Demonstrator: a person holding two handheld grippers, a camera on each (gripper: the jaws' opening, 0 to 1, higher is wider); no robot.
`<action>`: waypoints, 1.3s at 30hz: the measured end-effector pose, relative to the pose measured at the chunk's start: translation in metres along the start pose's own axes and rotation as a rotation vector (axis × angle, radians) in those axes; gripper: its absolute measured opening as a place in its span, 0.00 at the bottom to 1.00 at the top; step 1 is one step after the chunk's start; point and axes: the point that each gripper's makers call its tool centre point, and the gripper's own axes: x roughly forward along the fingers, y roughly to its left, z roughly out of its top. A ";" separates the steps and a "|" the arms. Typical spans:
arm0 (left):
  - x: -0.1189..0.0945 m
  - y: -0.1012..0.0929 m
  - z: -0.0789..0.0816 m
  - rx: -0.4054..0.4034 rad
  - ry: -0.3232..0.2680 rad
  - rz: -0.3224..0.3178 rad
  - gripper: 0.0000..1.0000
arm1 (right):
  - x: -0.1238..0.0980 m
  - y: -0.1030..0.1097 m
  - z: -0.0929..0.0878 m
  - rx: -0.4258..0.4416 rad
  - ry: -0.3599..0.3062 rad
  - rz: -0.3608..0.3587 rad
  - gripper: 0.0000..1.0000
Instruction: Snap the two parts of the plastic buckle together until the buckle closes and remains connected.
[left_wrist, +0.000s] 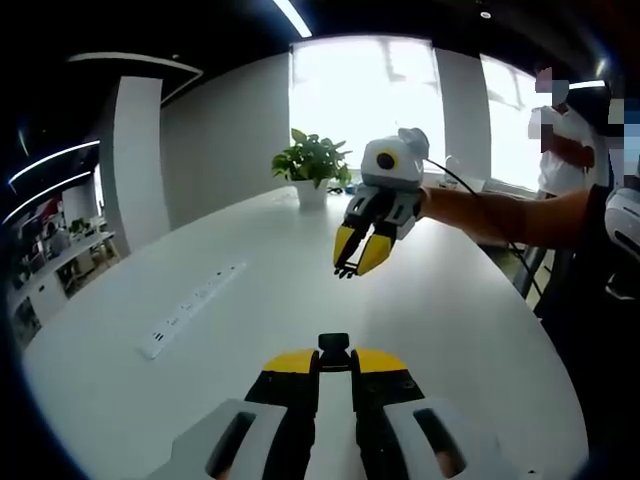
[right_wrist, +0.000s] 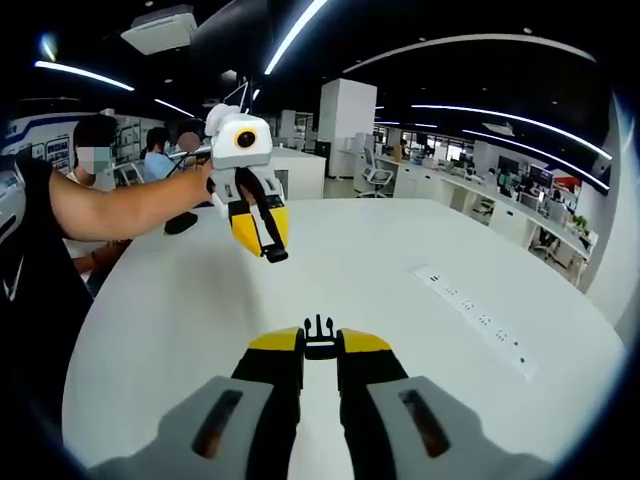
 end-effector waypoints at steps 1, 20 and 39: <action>0.000 -0.001 0.000 0.001 0.002 -0.002 0.11 | 0.000 0.001 0.000 -0.001 0.000 0.000 0.11; -0.001 -0.020 -0.005 0.002 0.002 -0.011 0.11 | 0.002 0.015 -0.002 0.002 -0.003 0.011 0.11; -0.003 -0.034 -0.005 0.025 0.008 -0.002 0.11 | -0.002 0.026 -0.005 0.006 -0.005 0.012 0.11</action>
